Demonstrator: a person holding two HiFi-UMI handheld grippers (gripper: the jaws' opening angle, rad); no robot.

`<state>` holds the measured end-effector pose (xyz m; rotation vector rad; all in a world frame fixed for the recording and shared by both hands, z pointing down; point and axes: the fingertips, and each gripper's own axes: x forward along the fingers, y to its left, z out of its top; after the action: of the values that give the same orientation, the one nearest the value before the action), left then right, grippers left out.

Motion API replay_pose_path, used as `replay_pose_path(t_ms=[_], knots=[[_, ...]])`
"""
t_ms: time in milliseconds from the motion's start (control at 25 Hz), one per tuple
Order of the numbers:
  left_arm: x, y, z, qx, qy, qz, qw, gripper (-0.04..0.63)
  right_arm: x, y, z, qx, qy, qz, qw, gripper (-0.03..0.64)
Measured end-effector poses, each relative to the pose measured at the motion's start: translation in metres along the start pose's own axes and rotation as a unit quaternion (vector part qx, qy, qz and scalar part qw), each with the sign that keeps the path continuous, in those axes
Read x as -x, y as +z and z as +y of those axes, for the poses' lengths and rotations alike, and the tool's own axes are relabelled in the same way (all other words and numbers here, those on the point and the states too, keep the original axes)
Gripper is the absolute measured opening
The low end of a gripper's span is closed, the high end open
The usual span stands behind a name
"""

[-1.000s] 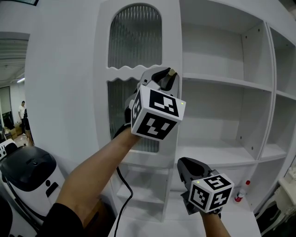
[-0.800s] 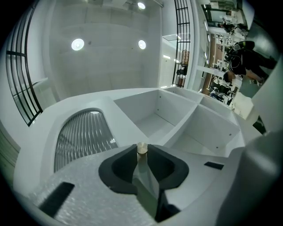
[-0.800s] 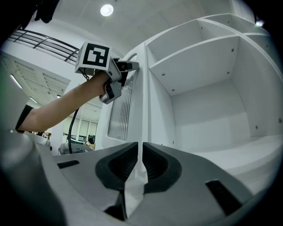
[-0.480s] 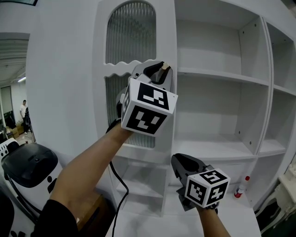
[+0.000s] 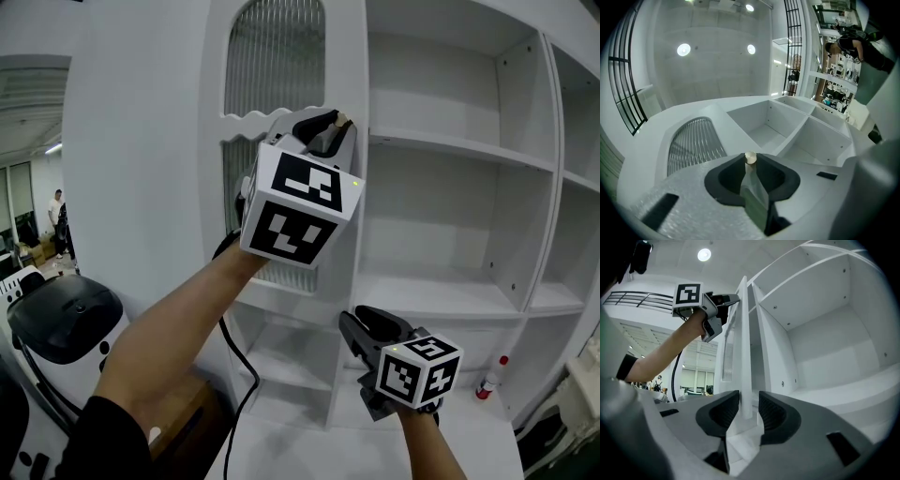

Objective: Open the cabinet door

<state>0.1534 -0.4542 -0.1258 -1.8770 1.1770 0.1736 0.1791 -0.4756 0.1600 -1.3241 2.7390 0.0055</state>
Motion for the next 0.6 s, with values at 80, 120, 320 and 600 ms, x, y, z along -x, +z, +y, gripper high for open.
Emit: replay_pose_path(t_ms=[80,120,320,600], knots=[[0.002,0.001,0.002,0.004,0.000,0.001,1.0000,0.080,-0.002,-0.001,0.003,-0.012,0.015,-0.001,1.000,0.124],[0.003,0.001,0.002,0.006,-0.001,0.002,1.0000,0.080,-0.003,-0.002,0.004,-0.015,0.023,0.000,1.000,0.124],[0.003,0.002,0.001,0.015,-0.003,0.005,0.9999,0.080,-0.012,-0.009,0.009,-0.021,0.045,0.009,0.999,0.126],[0.004,0.002,0.001,0.022,-0.002,0.005,0.9997,0.081,-0.012,-0.011,0.011,-0.001,0.044,0.009,0.999,0.118]])
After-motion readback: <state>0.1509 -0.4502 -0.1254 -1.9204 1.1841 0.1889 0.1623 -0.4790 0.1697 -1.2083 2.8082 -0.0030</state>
